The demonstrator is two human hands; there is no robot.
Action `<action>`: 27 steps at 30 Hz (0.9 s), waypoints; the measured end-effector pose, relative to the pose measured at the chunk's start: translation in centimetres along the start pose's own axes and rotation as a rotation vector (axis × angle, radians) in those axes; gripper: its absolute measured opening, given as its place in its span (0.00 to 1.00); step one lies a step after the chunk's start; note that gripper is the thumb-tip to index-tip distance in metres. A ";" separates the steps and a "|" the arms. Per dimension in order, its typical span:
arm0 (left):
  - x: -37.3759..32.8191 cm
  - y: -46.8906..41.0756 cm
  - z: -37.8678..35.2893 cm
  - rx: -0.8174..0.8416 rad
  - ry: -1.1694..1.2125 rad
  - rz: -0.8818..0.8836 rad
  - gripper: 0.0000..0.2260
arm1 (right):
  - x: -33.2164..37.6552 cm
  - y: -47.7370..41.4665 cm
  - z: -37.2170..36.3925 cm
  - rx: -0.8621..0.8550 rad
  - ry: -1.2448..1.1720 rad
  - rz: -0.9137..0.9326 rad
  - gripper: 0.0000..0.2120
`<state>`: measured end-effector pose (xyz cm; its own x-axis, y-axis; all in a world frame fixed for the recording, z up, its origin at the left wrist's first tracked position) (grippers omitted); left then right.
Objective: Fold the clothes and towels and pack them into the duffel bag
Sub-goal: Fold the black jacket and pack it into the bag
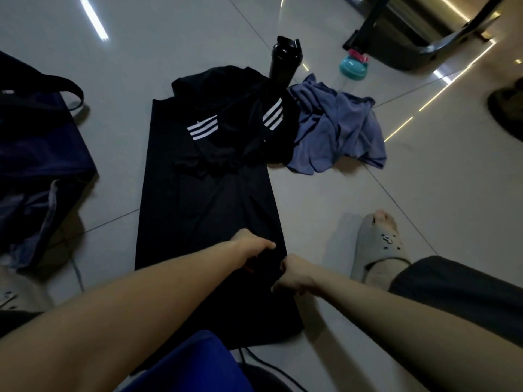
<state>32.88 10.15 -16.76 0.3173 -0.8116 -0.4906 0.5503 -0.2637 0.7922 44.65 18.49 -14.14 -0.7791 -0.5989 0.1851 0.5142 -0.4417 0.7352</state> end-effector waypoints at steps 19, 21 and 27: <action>6.3 0.1 -0.8 0.386 -0.033 0.221 0.15 | -4.2 -0.7 0.0 0.142 -0.088 -0.099 0.09; 6.7 0.6 -1.5 0.377 -0.049 0.230 0.11 | -4.3 -0.9 -0.3 0.089 -0.142 -0.110 0.09; 6.8 1.3 0.8 0.434 -0.258 0.270 0.13 | -4.1 -0.7 -1.6 0.025 -0.241 -0.130 0.11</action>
<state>35.17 3.87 -18.75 0.1739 -0.9665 -0.1886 0.0908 -0.1749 0.9804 48.06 20.18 -16.46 -0.9025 -0.3606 0.2355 0.3974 -0.4861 0.7783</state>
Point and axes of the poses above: each hand's wrist, its own y-axis away from the middle knuckle, its own z-axis out of the back of the hand, x = y × z, the point moved 2 cm from there along -y, towards the middle knuckle, and after that the axes turned 13 degrees about -x, right-handed, at the moved point
